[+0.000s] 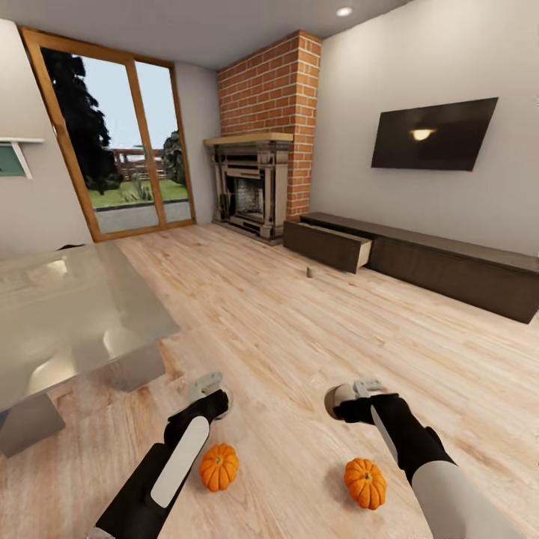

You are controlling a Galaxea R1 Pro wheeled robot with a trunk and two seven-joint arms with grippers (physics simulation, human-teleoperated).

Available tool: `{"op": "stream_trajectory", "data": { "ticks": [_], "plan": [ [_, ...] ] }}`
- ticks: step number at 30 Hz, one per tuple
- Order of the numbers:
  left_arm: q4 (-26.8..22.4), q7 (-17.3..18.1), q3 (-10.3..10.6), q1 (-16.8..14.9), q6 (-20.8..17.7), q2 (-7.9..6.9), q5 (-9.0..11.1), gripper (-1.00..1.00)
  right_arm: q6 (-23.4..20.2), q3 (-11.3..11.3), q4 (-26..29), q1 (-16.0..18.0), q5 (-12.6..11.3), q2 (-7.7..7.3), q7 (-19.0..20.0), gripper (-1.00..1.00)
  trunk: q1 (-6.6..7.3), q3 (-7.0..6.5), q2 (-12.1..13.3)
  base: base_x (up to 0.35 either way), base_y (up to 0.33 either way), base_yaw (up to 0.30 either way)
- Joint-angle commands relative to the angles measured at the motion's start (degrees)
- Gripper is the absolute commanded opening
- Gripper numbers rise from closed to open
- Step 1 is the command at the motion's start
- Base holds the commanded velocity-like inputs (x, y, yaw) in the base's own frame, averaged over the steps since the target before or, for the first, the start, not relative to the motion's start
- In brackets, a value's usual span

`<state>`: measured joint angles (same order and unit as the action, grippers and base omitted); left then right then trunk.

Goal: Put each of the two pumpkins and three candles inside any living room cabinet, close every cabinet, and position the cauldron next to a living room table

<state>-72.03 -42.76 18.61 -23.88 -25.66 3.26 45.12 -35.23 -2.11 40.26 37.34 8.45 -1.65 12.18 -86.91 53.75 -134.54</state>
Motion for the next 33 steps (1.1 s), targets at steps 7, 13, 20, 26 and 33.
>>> {"op": "stream_trajectory", "data": {
  "ticks": [7, 13, 20, 26, 33],
  "plan": [
    [7.83, 0.16, -0.03, -4.44, -3.57, 0.05, 4.62, -1.00, -1.90, -0.09, -1.41, 0.58, -0.15, -0.02, -0.71, -1.00, 1.54, -1.26, 2.82, 0.000, 0.000, -0.014],
    [10.49, 0.21, 0.01, -5.84, -4.18, -0.02, 7.15, -1.00, -1.86, -0.09, -2.00, 0.63, 0.08, -0.02, -0.69, -1.00, 2.86, -2.34, 5.23, 0.000, 0.000, 0.000],
    [10.56, 0.13, 0.02, -5.91, -4.23, 0.05, 7.26, -1.00, -1.86, -0.09, -2.03, 0.63, 0.16, -0.02, -0.75, -1.00, 4.40, -3.60, 8.03, 0.000, 0.000, 0.000],
    [10.57, 0.14, 0.02, -5.91, -4.30, 0.00, 7.27, -1.00, -1.86, -0.09, -1.96, 0.63, 0.10, 0.06, -0.76, -1.00, 5.72, -4.68, 10.44, 0.000, 0.000, 0.000],
    [10.60, 0.14, 0.02, -5.91, -4.31, 0.02, 7.27, -1.00, -1.77, -0.09, -1.94, 0.63, 0.09, 0.19, -0.75, -1.00, 7.25, -5.66, 13.25, 0.000, 0.000, 0.000]
  ]
}}
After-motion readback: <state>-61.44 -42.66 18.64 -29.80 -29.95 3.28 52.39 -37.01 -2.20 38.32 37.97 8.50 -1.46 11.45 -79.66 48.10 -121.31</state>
